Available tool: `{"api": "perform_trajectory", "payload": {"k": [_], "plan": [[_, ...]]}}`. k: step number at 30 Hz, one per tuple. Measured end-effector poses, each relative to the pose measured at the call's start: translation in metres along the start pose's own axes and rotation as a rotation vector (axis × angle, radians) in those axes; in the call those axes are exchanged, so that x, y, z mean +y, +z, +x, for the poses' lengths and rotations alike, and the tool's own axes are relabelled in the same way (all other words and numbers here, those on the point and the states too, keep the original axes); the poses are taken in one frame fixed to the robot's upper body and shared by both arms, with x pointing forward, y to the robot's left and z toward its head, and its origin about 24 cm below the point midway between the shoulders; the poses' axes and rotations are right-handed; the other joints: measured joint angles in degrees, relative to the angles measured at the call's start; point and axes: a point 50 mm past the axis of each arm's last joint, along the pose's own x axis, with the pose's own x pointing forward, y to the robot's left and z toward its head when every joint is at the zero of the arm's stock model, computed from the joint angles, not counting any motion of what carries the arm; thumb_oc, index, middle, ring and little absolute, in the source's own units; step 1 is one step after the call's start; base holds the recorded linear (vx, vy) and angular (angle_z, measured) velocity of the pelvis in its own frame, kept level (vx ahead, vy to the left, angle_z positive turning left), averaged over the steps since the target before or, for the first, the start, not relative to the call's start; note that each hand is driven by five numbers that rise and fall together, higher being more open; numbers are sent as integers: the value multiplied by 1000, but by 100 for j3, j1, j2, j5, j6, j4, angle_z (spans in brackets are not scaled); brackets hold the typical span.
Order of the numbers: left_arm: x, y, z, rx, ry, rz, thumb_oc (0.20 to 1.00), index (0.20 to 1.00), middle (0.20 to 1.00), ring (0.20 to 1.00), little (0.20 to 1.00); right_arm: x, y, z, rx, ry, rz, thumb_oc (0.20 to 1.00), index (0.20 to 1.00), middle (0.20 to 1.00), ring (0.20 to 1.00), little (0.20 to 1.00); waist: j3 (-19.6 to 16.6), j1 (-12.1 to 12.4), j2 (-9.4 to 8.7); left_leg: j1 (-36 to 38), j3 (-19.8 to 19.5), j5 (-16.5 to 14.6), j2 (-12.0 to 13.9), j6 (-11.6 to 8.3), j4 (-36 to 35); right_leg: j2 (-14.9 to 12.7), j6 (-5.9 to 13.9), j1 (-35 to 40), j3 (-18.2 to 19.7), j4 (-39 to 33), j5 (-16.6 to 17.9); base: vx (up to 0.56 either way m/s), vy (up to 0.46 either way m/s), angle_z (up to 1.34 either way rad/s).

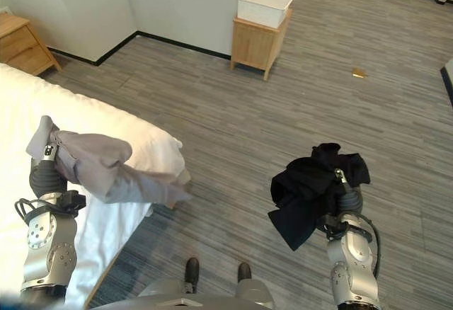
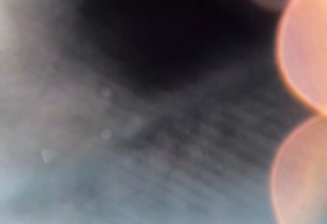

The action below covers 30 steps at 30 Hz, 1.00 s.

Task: Pick up bed clothes into laundry basket.

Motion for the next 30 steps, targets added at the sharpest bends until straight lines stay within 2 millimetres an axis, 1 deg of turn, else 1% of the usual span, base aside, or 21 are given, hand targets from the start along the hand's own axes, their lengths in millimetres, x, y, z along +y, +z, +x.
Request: {"api": "perform_trajectory", "payload": {"k": [4, 7, 8, 9, 10, 12, 15, 16, 17, 18, 19, 21, 22, 23, 24, 25, 26, 27, 28, 29, 30], "plan": [[3, -2, -3, 13, 11, 7, 200, 200, 200, 200, 200, 6, 3, 5, -16, 17, 7, 200, 200, 200, 200, 200, -7, 72, 33, 151, 130, 69, 86, 19, -198, 78, -26, 66, 25, -120, 57, 67, 95, -14], [4, -1, -1, 8, 25, 12, 200, 200, 200, 200, 200, 15, 9, 12, -43, 37, -1, 200, 200, 200, 200, 200, 32, 64, 107, 163, 288, 25, 139, -28, -208, 121, 22, -172, 46, 205, -25, 45, 97, -30], [6, -1, 0, 6, 35, 17, 200, 200, 200, 200, 200, 21, 14, 19, -67, 48, -2, 200, 200, 200, 200, 200, 97, 140, 206, 164, 467, -23, 246, 8, -215, 129, 120, -501, -108, 692, -94, 150, -15, -81], [9, -1, 0, 9, 45, 26, 200, 200, 200, 200, 200, 28, 19, 24, -93, 66, -8, 200, 200, 200, 200, 200, 147, 167, 275, 189, 692, -57, 339, 16, -215, 78, 222, -864, -550, 1160, -223, 156, -20, -99], [10, -1, 1, 9, 54, 27, 200, 200, 200, 200, 200, 32, 22, 27, -106, 75, -7, 200, 200, 200, 200, 200, 165, 168, 297, 193, 829, -73, 327, 48, -207, -98, 251, -1014, -967, 1359, -364, 154, -53, -75], [8, -2, 1, 12, 47, 23, 200, 200, 200, 200, 200, 33, 23, 28, -110, 78, -18, 200, 200, 200, 200, 200, 187, 100, 312, 210, 901, -137, 284, 24, -186, -460, 248, -1185, -1243, 1313, -331, 272, -86, -35], [5, -2, 3, 9, 37, 19, 200, 200, 200, 200, 200, 30, 19, 25, -91, 68, -23, 200, 200, 200, 200, 200, 221, -30, 294, 200, 883, -165, 377, -15, -192, -579, 276, -1270, -1293, 1149, -337, 314, -127, -5], [7, -5, 3, 20, 43, 24, 200, 200, 200, 200, 200, 31, 18, 25, -88, 68, -23, 200, 200, 200, 200, 200, 226, -35, 284, 243, 912, -198, 466, -86, -241, -599, 252, -1193, -1545, 946, -118, 315, -166, -12], [7, -7, 3, 28, 46, 25, 200, 200, 200, 200, 200, 30, 18, 25, -88, 66, -25, 200, 200, 200, 200, 200, 234, -75, 316, 262, 913, -234, 544, -141, -245, -576, 257, -1139, -1686, 902, -62, 371, -199, -12], [8, -8, 2, 34, 52, 26, 200, 200, 200, 200, 200, 30, 18, 24, -86, 65, -27, 200, 200, 200, 200, 200, 233, -159, 346, 296, 889, -231, 678, -222, -245, -438, 228, -1026, -1778, 825, 53, 321, -185, 4], [6, -9, 2, 35, 50, 20, 200, 200, 200, 200, 200, 28, 19, 24, -87, 62, -38, 200, 200, 200, 200, 200, 243, -220, 391, 366, 873, -241, 790, -305, -243, -290, 69, -963, -1845, 857, 52, 319, -188, 1], [3, -9, 3, 30, 48, 5, 200, 200, 200, 200, 200, 24, 21, 23, -87, 63, -66, 200, 200, 200, 200, 200, 236, -224, 436, 461, 899, -246, 990, -428, -156, -110, -98, -909, -1871, 940, -75, 287, -190, -13], [0, -9, 5, 26, 42, 0, 200, 200, 200, 200, 200, 22, 25, 24, -99, 65, -83, 200, 200, 200, 200, 200, 233, -271, 450, 479, 889, -255, 1094, -443, -99, -29, -179, -916, -1897, 1063, -208, 349, -285, -4], [-2, -9, 8, 23, 39, -8, 200, 200, 200, 200, 200, 20, 26, 25, -101, 59, -91, 200, 200, 200, 200, 200, 248, -347, 465, 381, 871, -325, 1186, -732, 198, 28, -282, -855, -1922, 1046, -240, 320, -352, 0], [-3, -10, 9, 23, 40, -17, 200, 200, 200, 200, 200, 19, 27, 26, -102, 55, -89, 200, 200, 200, 200, 200, 241, -327, 434, 319, 874, -327, 1224, -754, 412, 106, -373, -808, -1968, 1052, -326, 463, -531, 9], [-4, -13, 11, 31, 49, -24, 200, 200, 200, 200, 200, 19, 27, 26, -107, 51, -79, 200, 200, 200, 200, 200, 237, -313, 360, 29, 814, -359, 1252, -839, 1055, 118, -451, -759, -1970, 1056, -383, 342, -420, 6], [-8, -11, 16, 21, 39, -32, 200, 200, 200, 200, 200, 17, 27, 27, -107, 47, -78, 200, 200, 200, 200, 200, 295, -289, 243, -445, 732, -414, 1264, -924, 2025, 65, -597, -802, -1988, 1194, -602, 353, -379, 9], [-11, -7, 19, 3, 26, -39, 200, 200, 200, 200, 200, 15, 27, 26, -105, 42, -80, 200, 200, 200, 200, 200, 360, -227, 113, -894, 743, -329, 1297, -1036, 2943, -24, -706, -773, -1963, 1220, -575, 239, -173, -23], [-8, -11, 14, 21, 38, -61, 200, 200, 200, 200, 200, 13, 27, 23, -104, 36, -85, 200, 200, 200, 200, 200, 358, -37, 53, -1278, 734, -153, 1337, -957, 3862, 37, -839, -556, -1902, 1083, -556, 410, -240, -34], [-6, -14, 12, 32, 47, -70, 200, 200, 200, 200, 200, 12, 26, 22, -101, 35, -90, 200, 200, 200, 200, 200, 349, 8, 52, -1376, 747, 59, 1304, -953, 4047, 69, -888, -472, -1874, 1000, -590, 534, -128, -29], [-5, -16, 9, 42, 53, -74, 200, 200, 200, 200, 200, 9, 26, 22, -98, 22, -93, 200, 200, 200, 200, 200, 358, 10, 18, -1562, 877, 19, 1207, -957, 4070, 128, -966, -278, -1920, 726, -540, 430, -72, -3]]}}
